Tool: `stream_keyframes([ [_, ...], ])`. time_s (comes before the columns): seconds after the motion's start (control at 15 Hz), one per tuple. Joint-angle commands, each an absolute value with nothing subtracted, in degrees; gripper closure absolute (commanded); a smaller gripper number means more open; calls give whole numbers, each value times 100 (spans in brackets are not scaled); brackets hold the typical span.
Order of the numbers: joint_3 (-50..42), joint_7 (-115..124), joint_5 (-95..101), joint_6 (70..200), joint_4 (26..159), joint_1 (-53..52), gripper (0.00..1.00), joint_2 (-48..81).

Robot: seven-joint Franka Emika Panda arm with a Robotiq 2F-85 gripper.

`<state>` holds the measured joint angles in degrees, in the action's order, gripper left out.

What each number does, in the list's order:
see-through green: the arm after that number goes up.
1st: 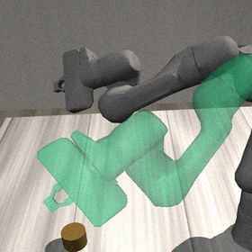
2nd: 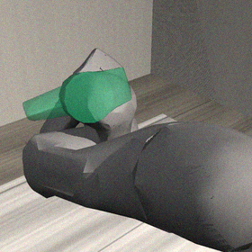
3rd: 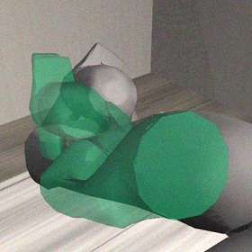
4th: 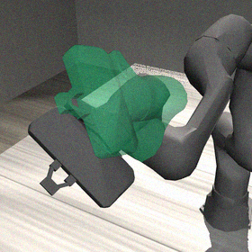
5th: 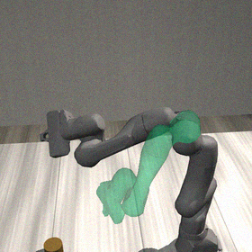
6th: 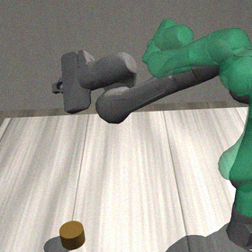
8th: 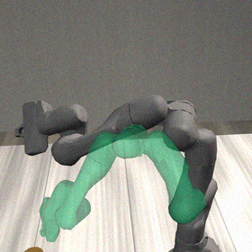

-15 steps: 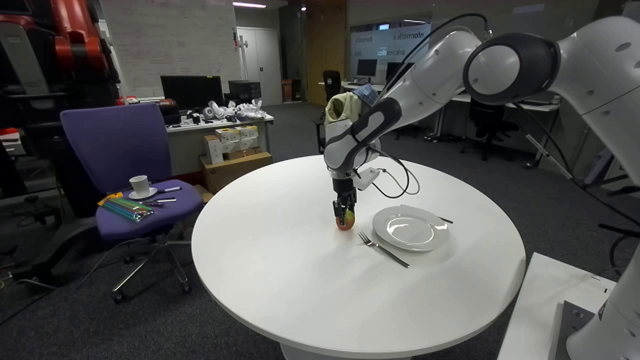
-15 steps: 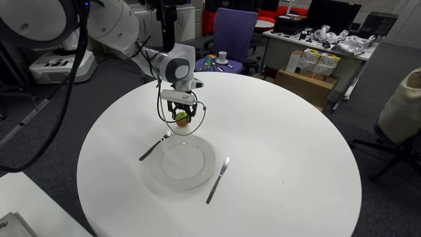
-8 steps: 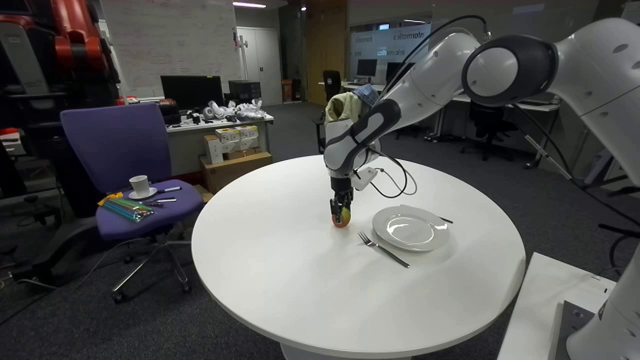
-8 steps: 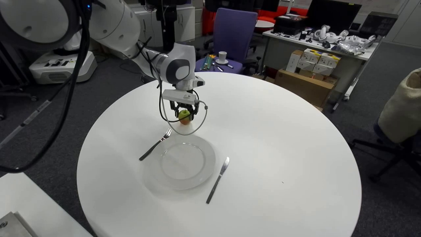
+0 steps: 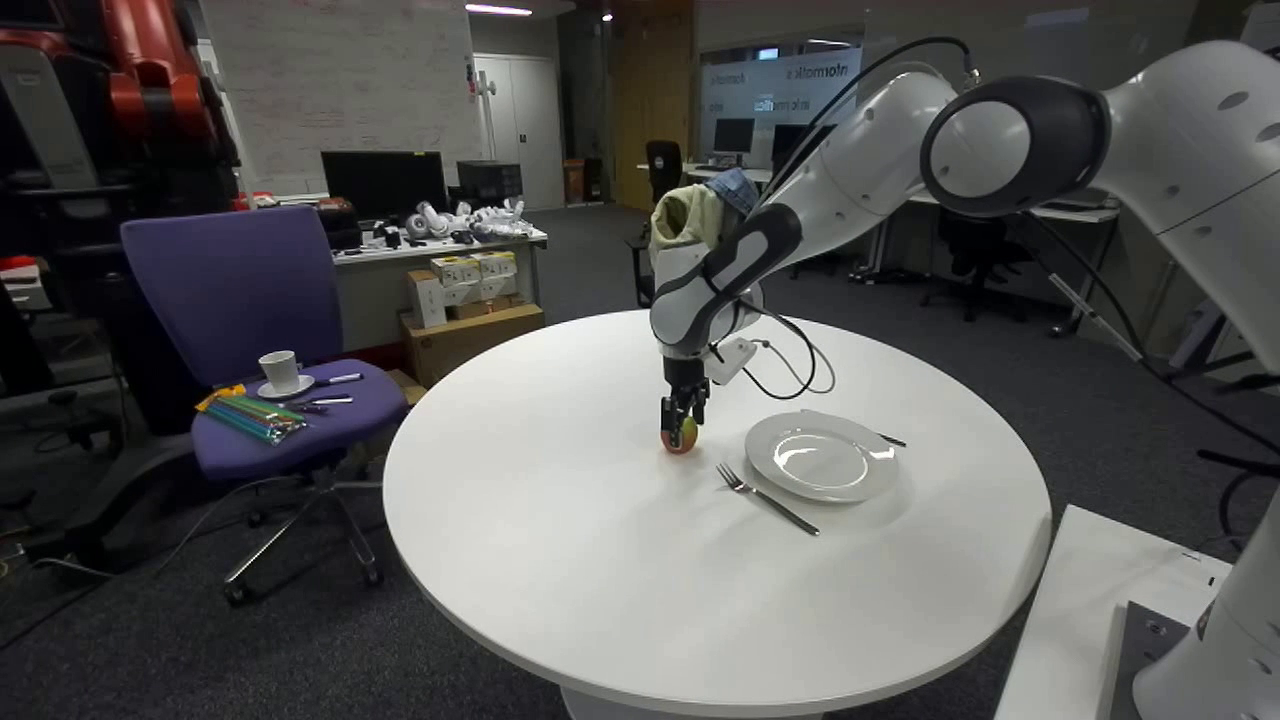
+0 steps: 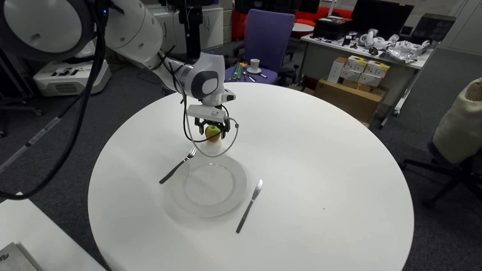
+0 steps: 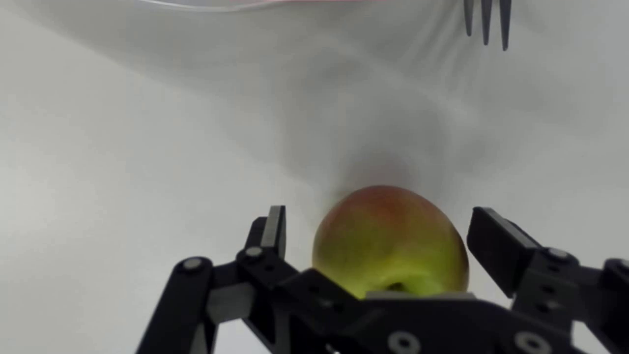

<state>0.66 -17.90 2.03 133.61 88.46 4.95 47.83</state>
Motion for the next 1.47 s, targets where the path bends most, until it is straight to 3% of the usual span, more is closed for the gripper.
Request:
stream_keyframes([
  [0.0,125,-1726,176,13415,8906,605,0,4660],
  [0.53,452,-1970,-135,13243,10032,734,0,3325],
  [1.4,229,-1054,84,13416,13344,246,0,855],
])
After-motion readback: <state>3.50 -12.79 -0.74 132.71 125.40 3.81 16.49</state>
